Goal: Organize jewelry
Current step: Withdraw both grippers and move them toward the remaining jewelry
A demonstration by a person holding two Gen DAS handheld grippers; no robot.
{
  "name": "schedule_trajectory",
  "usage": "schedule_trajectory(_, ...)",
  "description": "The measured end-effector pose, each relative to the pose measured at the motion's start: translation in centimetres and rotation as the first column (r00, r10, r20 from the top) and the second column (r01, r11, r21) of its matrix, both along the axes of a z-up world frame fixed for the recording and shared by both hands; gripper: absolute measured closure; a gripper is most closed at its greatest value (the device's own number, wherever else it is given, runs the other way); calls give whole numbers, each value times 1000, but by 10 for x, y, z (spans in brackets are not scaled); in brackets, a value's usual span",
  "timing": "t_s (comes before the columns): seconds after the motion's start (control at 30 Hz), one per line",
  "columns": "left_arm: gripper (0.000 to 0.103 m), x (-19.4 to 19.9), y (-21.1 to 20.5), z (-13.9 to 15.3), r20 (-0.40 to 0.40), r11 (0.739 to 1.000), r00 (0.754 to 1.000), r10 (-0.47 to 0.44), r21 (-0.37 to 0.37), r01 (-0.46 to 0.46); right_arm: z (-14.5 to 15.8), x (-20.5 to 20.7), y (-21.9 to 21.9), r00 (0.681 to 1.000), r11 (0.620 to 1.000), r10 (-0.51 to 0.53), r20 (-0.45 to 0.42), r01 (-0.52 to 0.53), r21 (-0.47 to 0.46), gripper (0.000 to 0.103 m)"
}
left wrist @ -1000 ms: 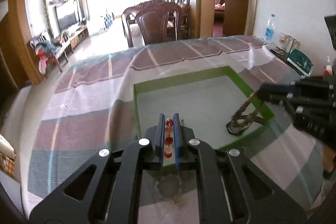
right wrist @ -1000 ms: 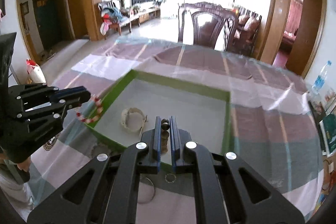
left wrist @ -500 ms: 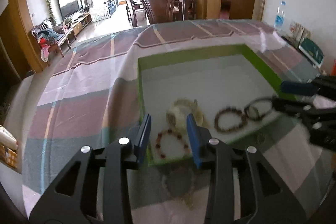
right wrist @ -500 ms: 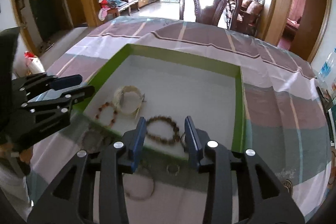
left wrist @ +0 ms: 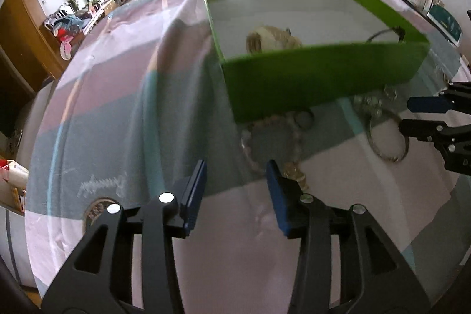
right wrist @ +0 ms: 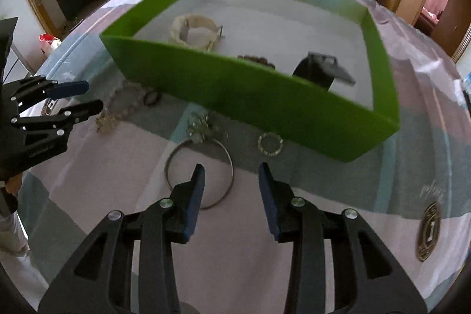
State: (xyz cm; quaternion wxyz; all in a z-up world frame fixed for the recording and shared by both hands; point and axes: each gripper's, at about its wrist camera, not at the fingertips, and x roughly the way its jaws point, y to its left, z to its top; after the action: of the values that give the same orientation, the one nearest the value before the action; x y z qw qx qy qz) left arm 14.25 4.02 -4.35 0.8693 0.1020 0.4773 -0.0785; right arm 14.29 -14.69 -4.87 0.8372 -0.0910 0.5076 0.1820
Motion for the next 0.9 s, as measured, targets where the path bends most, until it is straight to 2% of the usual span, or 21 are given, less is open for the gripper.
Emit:
schedule_trajectory(0.13, 55, 0, -8, -5, 1, 1000, 1000, -23, 16, 23, -8, 2, -7, 1000, 999, -19, -21, 20, 36, 65)
schedule_trajectory(0.33, 54, -5, -39, -8, -5, 992, 992, -123, 20, 123, -11, 2, -13, 999, 997, -26, -27, 27, 67, 65)
schedule_trajectory(0.43, 47, -6, -53, -9, -9, 985, 985, -171, 4, 171, -9, 1, -17, 999, 996, -29, -25, 31, 79, 65)
schedule_trajectory(0.57, 47, -3, -59, -8, 0, 984, 984, -180, 10, 180, -7, 5, -24, 999, 994, -48, -22, 50, 93, 65)
schedule_trajectory(0.7, 46, -2, -56, -10, 1, 985, 985, -173, 4, 173, -10, 3, -22, 999, 998, -47, -6, 47, 41, 61)
schedule_trajectory(0.8, 44, -2, -49, -8, -3, 988, 988, -154, 3, 154, -9, 1, -27, 999, 999, -52, -1, 52, -12, 52)
schedule_trajectory(0.9, 42, 0, -43, -5, -2, 991, 991, -137, 6, 137, -7, 1, -40, 995, 993, -96, 9, 96, -69, 51)
